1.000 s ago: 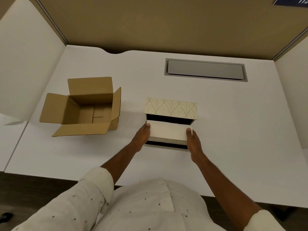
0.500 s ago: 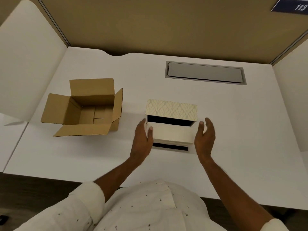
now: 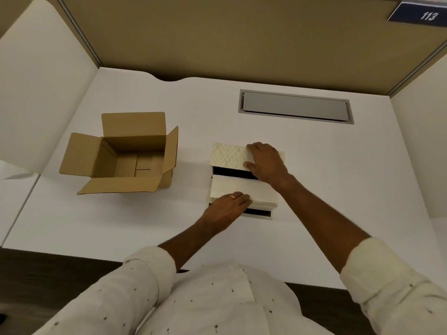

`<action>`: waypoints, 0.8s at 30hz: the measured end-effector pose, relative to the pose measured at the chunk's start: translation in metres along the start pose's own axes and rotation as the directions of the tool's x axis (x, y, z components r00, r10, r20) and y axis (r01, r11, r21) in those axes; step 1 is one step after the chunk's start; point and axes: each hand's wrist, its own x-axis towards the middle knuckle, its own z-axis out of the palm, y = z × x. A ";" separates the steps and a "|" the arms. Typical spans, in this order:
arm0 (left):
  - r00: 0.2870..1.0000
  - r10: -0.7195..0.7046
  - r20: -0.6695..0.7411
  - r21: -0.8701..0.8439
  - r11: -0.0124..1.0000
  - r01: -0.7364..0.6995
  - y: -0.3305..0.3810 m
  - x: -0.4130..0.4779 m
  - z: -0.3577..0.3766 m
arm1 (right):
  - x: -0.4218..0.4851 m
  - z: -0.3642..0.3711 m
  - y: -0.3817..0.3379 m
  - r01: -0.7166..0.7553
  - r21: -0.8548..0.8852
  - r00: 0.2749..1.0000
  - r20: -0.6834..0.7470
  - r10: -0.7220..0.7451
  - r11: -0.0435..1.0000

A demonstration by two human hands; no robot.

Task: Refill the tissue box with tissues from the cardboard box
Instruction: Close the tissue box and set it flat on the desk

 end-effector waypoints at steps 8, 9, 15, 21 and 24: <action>0.994 -0.046 0.095 -0.042 0.998 0.051 -0.004 0.000 -0.014 | -0.021 0.001 -0.009 -0.009 -0.030 1.000 0.008 0.009 0.999; 0.995 -0.031 0.098 -0.031 0.999 0.034 -0.005 -0.001 -0.015 | -0.024 0.002 -0.010 -0.007 -0.044 1.000 0.004 0.007 0.999; 0.999 0.021 0.036 0.009 1.000 -0.021 -0.012 -0.006 -0.013 | -0.049 0.011 -0.010 0.050 -0.023 0.999 -0.002 -0.050 0.998; 0.999 0.052 -0.016 0.059 0.997 -0.051 -0.011 -0.011 -0.006 | -0.068 0.021 -0.013 0.060 -0.003 0.998 -0.026 -0.060 0.998; 0.998 0.055 -0.021 0.080 0.995 -0.054 -0.010 -0.023 0.005 | -0.071 0.023 -0.014 0.050 -0.008 0.998 -0.032 -0.050 0.999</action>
